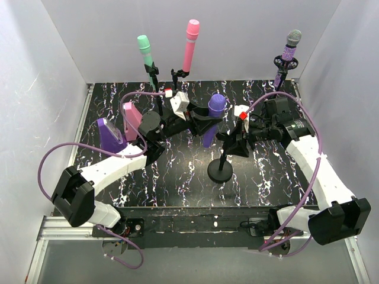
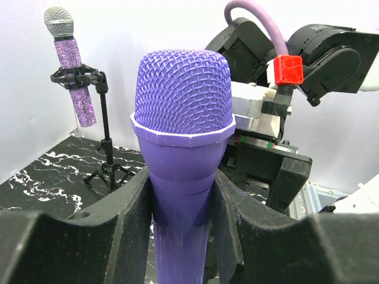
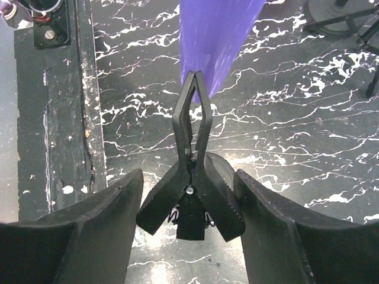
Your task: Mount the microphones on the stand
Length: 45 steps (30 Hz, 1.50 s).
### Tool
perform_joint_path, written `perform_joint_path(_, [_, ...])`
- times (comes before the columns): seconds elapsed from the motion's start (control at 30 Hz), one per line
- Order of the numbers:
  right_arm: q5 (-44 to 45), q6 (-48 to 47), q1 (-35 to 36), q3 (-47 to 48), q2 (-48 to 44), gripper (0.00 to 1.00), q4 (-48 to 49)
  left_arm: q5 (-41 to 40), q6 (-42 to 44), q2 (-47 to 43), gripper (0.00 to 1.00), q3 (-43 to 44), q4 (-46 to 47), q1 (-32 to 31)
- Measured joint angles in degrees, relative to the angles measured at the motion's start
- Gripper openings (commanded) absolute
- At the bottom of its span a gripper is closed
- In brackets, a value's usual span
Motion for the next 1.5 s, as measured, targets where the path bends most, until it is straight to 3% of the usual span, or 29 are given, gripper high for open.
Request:
perform_joint_path(0.27, [-0.17, 1.49, -0.85, -1.29, -0.33, 0.77, -1.33, 1.20, 0.59, 1.66, 0.00, 0.02, 1.29, -0.28])
perform_joint_path(0.4, [-1.46, 1.25, -2.32, -2.51, -1.95, 0.70, -1.70, 2.27, 0.66, 1.73, 0.00, 0.02, 1.68, -0.92])
perform_joint_path(0.47, [-2.21, 0.76, -2.73, -2.93, -2.60, 0.62, -1.79, 2.69, 0.72, 1.73, 0.00, 0.02, 1.73, -1.20])
perform_joint_path(0.6, [-3.93, -0.24, -2.78, -3.10, -2.64, 0.28, -2.47, 3.08, 1.75, 1.73, 0.00, 0.02, 1.70, -1.64])
perform_joint_path(0.67, [-4.68, -1.01, -2.64, -3.17, -2.49, 0.18, -3.06, 2.84, 2.29, 1.73, 0.00, 0.02, 1.68, -1.33])
perform_joint_path(0.83, [-6.08, -0.98, -2.84, -3.15, -2.01, 0.11, -3.37, 3.43, 2.99, 1.53, 0.00, 0.02, 0.90, -2.05])
perform_joint_path(0.97, [-6.23, -0.96, -2.84, -3.15, -1.97, 0.16, -3.34, 3.54, 4.50, -0.07, 0.00, 0.02, -1.66, -2.43])
perform_joint_path(1.13, [-6.05, -0.66, -2.84, -3.15, -1.97, 0.49, -3.21, 3.21, 6.69, -4.07, 0.00, 0.02, -4.42, -2.43])
perform_joint_path(1.23, [-5.60, -0.66, -3.04, -3.15, -1.97, 0.61, -3.28, 2.62, 7.91, -6.38, 0.00, 0.00, -5.70, -2.43])
perform_joint_path(1.33, [-5.33, -1.64, -4.39, -2.51, -1.97, 0.68, -4.63, 2.10, 8.66, -8.24, 0.00, -0.28, -6.84, -2.43])
perform_joint_path(1.5, [-4.42, -5.90, -7.41, 1.75, -1.97, 0.70, -9.09, 1.95, 8.76, -11.61, 0.00, -2.19, -9.11, -2.43])
